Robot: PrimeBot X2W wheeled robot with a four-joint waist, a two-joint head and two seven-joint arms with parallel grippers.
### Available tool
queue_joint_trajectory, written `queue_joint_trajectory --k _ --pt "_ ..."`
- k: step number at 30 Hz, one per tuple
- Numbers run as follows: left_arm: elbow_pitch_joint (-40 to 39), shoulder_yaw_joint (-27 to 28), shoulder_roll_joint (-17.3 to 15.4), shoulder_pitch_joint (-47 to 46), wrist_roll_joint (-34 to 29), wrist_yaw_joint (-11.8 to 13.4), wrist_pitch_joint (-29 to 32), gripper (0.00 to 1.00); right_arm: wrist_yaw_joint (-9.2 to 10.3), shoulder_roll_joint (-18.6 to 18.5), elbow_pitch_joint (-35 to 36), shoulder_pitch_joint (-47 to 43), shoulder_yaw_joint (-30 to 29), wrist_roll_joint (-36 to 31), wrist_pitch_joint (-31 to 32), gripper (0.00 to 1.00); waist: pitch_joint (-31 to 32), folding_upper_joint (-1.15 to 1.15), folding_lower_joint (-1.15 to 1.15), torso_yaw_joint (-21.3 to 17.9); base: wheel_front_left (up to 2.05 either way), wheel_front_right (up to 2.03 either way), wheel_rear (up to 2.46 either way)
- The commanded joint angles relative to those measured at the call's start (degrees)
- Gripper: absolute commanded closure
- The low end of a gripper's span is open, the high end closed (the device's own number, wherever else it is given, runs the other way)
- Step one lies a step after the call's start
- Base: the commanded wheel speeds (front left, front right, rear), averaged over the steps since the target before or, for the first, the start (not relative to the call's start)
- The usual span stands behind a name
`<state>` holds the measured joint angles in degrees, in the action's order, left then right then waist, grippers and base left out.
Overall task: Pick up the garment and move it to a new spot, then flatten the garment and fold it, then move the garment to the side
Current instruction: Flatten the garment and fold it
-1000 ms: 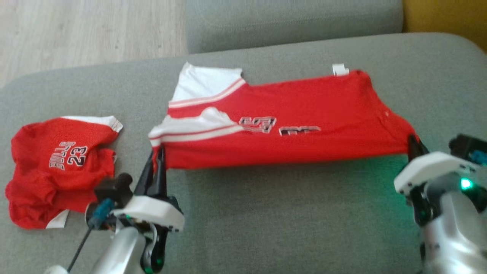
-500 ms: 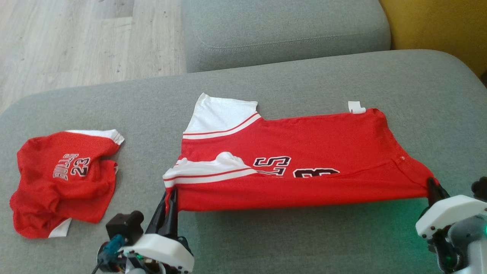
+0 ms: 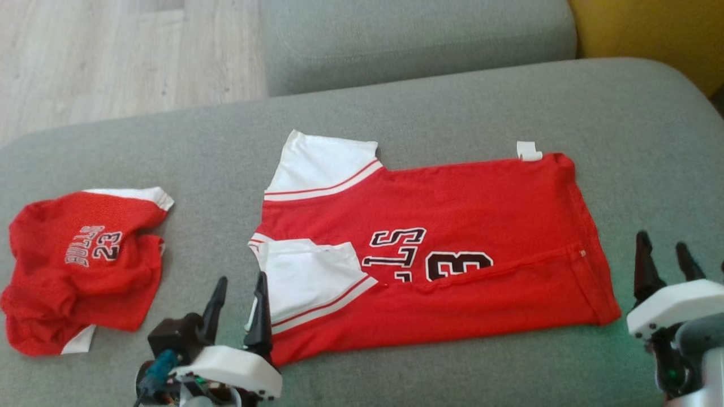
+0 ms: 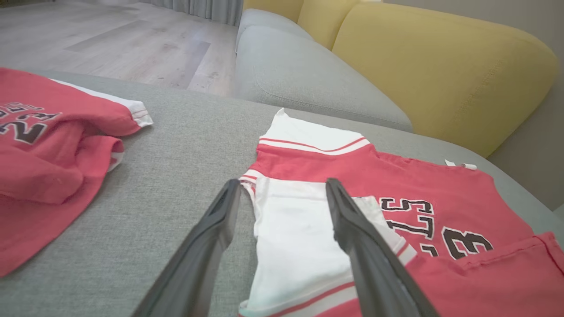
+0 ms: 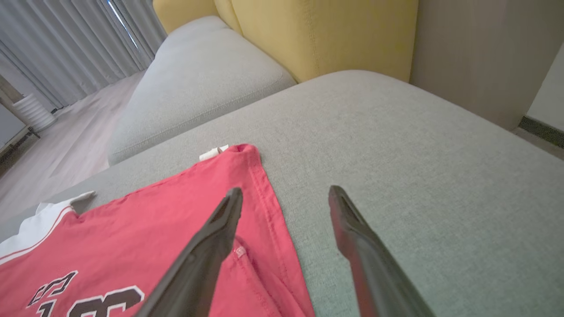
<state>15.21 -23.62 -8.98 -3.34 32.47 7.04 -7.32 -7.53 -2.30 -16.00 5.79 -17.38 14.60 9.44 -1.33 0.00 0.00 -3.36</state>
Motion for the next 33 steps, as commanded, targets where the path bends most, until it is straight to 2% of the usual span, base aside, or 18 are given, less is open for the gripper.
queue_joint_trajectory --k 1,7,13,18,21,25,33 --pt "-1.95 2.66 -1.00 -3.45 0.34 0.19 -0.88 0.00 0.04 -0.58 2.53 3.77 1.64 -0.50 -1.12 0.00 -0.78 0.00 0.00 -0.24 0.00 0.00 0.00" --pt "-3.19 4.30 -2.68 -8.41 -0.22 -0.56 -2.57 0.00 0.04 -0.58 3.98 8.06 3.14 -2.39 -5.14 0.00 -4.36 0.00 0.00 -1.19 0.00 0.00 0.00" --pt "-3.46 5.27 -6.72 -18.73 -1.66 -2.88 -0.40 0.00 0.04 -0.58 3.94 13.59 5.77 -3.58 -5.79 0.00 -9.03 0.00 0.00 -2.77 0.00 0.00 0.00" --pt "-0.15 4.38 -11.25 -30.36 -2.15 -7.80 6.24 0.00 0.04 -0.58 3.36 18.77 7.75 -4.88 -5.83 0.00 -13.49 0.00 0.00 -4.40 0.00 0.00 0.00" --pt "4.78 3.34 -14.30 -36.85 -2.68 -10.19 12.21 0.00 0.04 -0.58 2.78 21.56 8.23 -5.83 -6.05 0.00 -15.54 0.00 0.00 -5.31 0.00 0.00 0.00" --pt "11.07 2.02 -15.85 -43.00 -0.59 -12.78 19.24 0.00 0.04 -0.58 2.10 24.05 9.01 -6.73 -6.46 0.00 -17.52 0.00 0.00 -6.37 0.00 0.00 0.00" --pt "18.21 -2.16 -17.40 -49.09 2.87 -14.39 26.08 0.00 0.04 -0.58 0.89 26.86 10.63 -6.45 -7.19 0.00 -20.38 0.00 0.00 -7.87 0.00 0.00 0.00"
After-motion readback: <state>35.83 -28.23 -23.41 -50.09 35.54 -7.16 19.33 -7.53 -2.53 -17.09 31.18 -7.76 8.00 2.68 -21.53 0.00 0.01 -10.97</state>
